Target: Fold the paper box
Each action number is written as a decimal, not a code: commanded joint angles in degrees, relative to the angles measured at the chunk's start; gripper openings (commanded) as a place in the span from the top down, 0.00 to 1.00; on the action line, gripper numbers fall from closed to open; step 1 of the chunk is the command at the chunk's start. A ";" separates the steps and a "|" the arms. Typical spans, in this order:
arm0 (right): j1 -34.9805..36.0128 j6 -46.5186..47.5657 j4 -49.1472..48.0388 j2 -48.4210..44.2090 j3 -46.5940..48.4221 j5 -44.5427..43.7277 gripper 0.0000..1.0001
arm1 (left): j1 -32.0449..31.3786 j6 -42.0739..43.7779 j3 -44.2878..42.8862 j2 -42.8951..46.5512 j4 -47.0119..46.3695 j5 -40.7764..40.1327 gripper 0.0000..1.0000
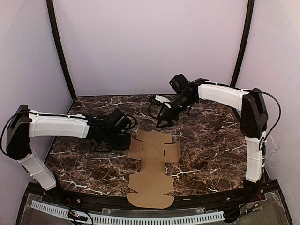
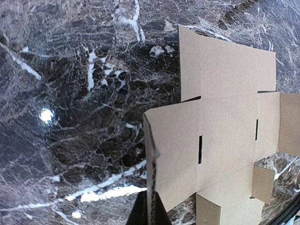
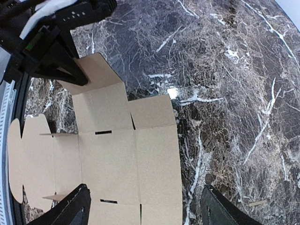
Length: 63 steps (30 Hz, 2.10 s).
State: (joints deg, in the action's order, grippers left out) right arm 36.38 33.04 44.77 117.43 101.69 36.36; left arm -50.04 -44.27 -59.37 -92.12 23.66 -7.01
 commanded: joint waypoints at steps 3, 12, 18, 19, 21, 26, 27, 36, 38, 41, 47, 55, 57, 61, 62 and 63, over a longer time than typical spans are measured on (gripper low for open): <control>0.19 5.73 11.30 6.74 10.18 -3.29 0.19 | -0.37 15.63 1.33 4.51 -2.86 -6.76 0.99; 0.18 4.15 18.21 13.68 18.15 -1.45 0.26 | -0.76 19.13 7.98 11.95 -12.82 -8.72 0.99; 0.27 3.47 21.38 15.89 21.33 3.08 0.55 | -0.75 19.03 10.20 12.63 -14.86 -9.95 0.99; 0.25 3.18 21.02 15.63 21.17 3.08 0.59 | -0.76 18.76 10.31 12.47 -15.15 -10.20 0.99; 0.34 2.56 20.05 14.66 20.60 2.73 0.70 | -0.76 18.27 10.48 12.03 -15.48 -10.37 0.99; 1.13 2.16 17.22 12.43 17.90 0.01 0.91 | -0.75 17.60 11.18 10.91 -18.26 -10.89 0.99; 1.41 2.40 16.85 12.10 17.24 -0.36 0.94 | -0.76 17.62 11.20 10.67 -18.59 -11.04 0.99; 4.18 4.10 9.79 5.82 11.55 -14.84 1.00 | -0.76 23.42 10.27 11.37 -20.01 -8.57 0.62; 4.74 5.27 8.66 3.90 10.70 -17.81 1.00 | -0.76 25.60 11.61 14.51 -19.96 -8.11 0.53; 6.31 8.13 6.63 1.03 8.52 -22.82 1.00 | -0.72 28.46 16.60 22.86 -22.85 -8.61 0.38; 10.28 13.58 -2.89 -4.59 -1.16 -32.58 1.00 | 1.74 26.58 26.63 35.84 -29.48 -13.43 0.19; 11.68 19.08 -14.86 -9.82 -12.59 -35.71 1.00 | 6.41 22.67 31.54 27.72 -39.92 -5.03 0.40; 11.70 19.11 -13.89 -9.90 -11.83 -33.81 1.00 | 7.66 22.42 31.67 23.89 -43.30 -1.88 0.46; 11.70 18.76 -11.98 -9.41 -10.52 -31.97 1.00 | 8.01 22.34 31.19 16.08 -50.49 5.63 0.49; 11.67 18.94 -11.92 -9.45 -10.93 -31.75 1.00 | 8.02 22.27 30.77 13.36 -53.06 7.95 0.49; 11.69 19.22 -12.03 -9.49 -11.43 -31.67 1.00 | 7.98 22.19 30.34 10.95 -54.31 11.99 0.49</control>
State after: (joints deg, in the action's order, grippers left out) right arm 48.25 51.09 34.48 110.13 90.06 3.31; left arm -42.24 -21.37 -28.56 -75.26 -20.99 -7.31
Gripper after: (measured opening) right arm 0.007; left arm 0.512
